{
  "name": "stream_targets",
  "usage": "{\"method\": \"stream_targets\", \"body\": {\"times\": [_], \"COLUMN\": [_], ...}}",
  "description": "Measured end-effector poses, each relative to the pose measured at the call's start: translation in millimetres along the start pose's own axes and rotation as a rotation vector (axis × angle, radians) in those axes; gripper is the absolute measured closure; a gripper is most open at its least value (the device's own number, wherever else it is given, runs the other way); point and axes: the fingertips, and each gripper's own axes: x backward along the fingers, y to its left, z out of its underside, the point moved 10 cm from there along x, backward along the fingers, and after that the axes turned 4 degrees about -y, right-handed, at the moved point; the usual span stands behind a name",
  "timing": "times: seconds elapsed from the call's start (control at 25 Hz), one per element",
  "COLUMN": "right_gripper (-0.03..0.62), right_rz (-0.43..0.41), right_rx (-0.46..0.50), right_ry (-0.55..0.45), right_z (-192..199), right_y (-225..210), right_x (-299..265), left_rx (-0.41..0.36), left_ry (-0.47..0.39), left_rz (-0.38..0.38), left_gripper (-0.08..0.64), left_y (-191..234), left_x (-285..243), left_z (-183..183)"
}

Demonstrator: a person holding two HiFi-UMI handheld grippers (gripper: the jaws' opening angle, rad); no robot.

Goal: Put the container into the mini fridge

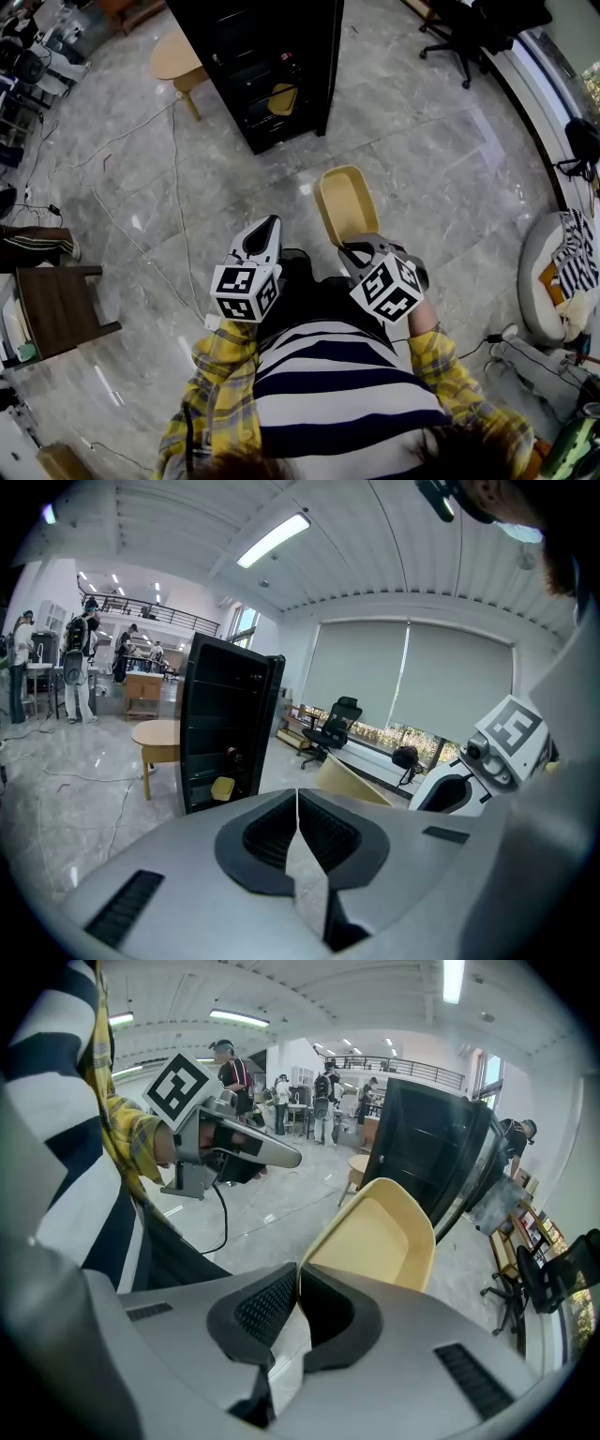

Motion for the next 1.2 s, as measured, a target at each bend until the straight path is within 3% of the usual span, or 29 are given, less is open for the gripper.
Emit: {"method": "stream_targets", "body": {"times": [0.52, 0.92, 1.2], "right_gripper": [0.555, 0.555, 0.555], "right_rz": [0.013, -0.042, -0.075], "right_rx": [0.013, 0.112, 0.156], "right_ry": [0.048, 0.088, 0.107], "right_z": [-11.7, -57.3, -85.9], "right_y": [-29.0, -78.4, -112.2], "right_x": [-3.4, -30.1, -59.1], "left_rx": [0.02, 0.083, 0.059], "left_ry": [-0.025, -0.075, -0.082], "left_rz": [0.058, -0.001, -0.036], "left_gripper": [0.541, 0.541, 0.541], "left_y": [8.2, 53.4, 87.3], "left_x": [-49.9, -78.2, -92.2], "left_z": [-24.9, -51.8, -64.7]}}
